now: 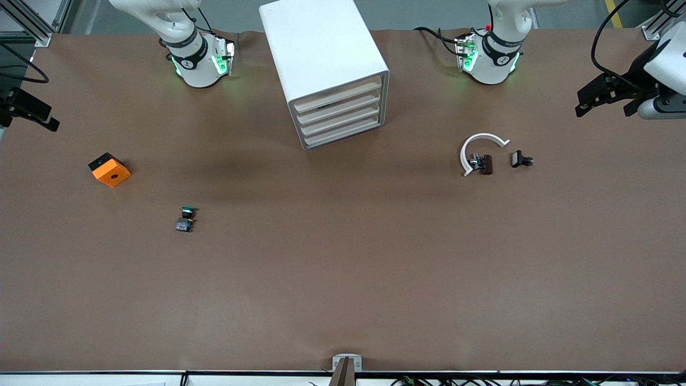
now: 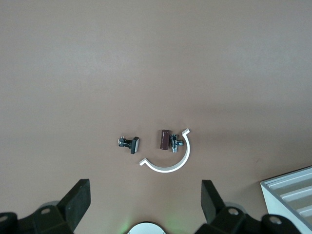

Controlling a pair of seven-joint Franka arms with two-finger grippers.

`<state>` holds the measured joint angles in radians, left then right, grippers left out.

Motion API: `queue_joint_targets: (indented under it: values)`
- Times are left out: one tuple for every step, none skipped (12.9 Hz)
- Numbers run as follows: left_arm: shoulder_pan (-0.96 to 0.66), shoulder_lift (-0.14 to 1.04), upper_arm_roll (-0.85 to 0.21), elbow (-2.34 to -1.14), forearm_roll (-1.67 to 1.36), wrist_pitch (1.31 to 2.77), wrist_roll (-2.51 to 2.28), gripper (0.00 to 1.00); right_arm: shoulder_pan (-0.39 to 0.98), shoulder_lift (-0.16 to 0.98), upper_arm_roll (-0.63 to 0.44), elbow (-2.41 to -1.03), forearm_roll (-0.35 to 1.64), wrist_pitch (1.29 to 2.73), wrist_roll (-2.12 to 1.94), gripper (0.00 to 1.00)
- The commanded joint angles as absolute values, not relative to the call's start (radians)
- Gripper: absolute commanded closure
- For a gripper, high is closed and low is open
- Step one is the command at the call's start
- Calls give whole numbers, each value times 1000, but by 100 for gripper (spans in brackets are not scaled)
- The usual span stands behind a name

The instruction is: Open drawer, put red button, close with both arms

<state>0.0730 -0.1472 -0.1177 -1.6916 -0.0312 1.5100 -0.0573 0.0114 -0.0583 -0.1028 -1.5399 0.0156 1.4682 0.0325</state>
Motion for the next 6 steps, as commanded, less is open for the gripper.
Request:
queue_joint_targets:
  values:
    - [75,-138,-107,-1669,-17,1516,-49,0,0,-52,-94,-1526,9,1468,-1,0]
    - [75,-127,-107,-1658,13,1516,-49,0,-5,-52,-94,-1526,9,1468,-46,0]
    - [75,-117,-109,-1637,38,1514,-51,0,-6,-52,-95,-1526,9,1467,-82,0]
    - [74,-111,-109,-1626,40,1511,-49,0,-8,-54,-95,-1526,9,1466,-87,0]
    - [75,-106,-109,-1621,40,1508,-49,0,-8,-52,-95,-1526,11,1466,-83,0]
    - [75,-104,-109,-1621,40,1493,-48,0,-6,-54,-95,-1526,9,1466,-78,0]
